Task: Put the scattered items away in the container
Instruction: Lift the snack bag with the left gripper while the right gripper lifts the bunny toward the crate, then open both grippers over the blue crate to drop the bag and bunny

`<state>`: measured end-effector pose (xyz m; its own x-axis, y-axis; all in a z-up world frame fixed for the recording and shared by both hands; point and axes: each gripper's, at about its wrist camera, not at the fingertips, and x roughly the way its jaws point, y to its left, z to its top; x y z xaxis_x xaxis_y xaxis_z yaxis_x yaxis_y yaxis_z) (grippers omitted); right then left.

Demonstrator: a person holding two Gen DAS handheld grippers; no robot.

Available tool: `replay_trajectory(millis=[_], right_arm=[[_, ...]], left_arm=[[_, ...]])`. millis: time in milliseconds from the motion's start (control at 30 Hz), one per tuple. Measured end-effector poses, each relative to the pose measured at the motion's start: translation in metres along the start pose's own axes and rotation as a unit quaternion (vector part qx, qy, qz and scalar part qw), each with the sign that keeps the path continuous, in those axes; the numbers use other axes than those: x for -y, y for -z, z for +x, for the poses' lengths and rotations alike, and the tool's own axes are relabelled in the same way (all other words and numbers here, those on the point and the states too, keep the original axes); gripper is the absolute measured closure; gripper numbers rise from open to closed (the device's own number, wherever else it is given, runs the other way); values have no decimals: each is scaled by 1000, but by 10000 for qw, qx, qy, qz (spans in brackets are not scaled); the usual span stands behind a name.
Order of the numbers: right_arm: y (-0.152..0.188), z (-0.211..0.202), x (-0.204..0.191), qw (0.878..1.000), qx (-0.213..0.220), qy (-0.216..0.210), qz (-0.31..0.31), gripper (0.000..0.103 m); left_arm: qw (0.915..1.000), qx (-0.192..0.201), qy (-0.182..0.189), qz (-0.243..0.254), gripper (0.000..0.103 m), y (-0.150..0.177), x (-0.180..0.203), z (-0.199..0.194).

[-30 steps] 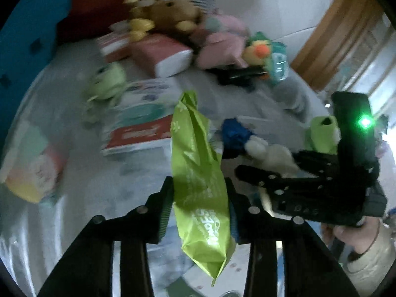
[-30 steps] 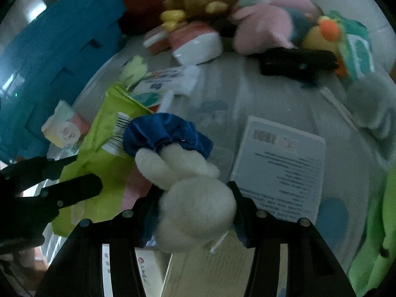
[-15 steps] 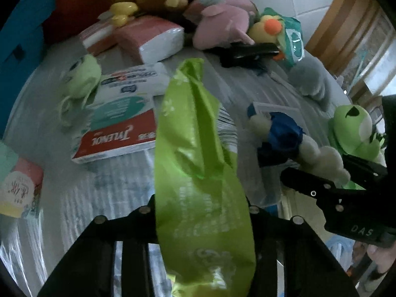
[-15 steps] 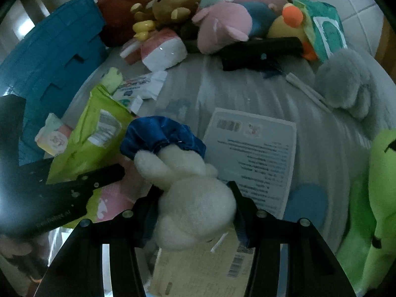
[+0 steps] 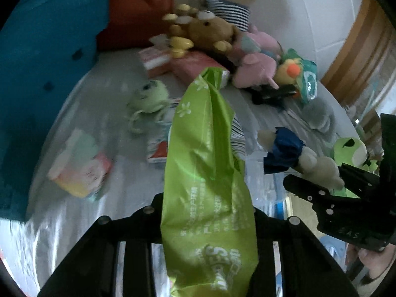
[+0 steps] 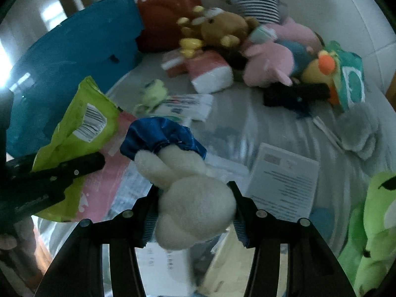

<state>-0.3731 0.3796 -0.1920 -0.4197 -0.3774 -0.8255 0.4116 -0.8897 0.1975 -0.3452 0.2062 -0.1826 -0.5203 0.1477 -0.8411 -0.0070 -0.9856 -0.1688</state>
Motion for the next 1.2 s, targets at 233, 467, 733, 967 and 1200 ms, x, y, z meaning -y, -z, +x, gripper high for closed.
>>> replay_trajectory(millis=[233,467,733,967,1200], right_arm=[[-23,-35,-49,9974,475,-380,-396,52],[-79,-85,-142,9848,1352,-621,-902,52],[-152,-114,-291,9551,2216,-1158,-1589,52],[-189,-80,-395,9452,2232,-1575,-1788,52],[-202,-13,-457,9583,1747,-1055,-2001,52]], left_arm=[[9964,796,-244,-168,71,-5,-32,-77],[9809,1864,-541,98,71,-38,-86,-181],[9489,2846,-1360,11,71,-66,-198,-289],[9342,2840,-2072,-596,71,-80,-317,-305],[9459,2427,-1952,-911,71,-94,-393,-263]])
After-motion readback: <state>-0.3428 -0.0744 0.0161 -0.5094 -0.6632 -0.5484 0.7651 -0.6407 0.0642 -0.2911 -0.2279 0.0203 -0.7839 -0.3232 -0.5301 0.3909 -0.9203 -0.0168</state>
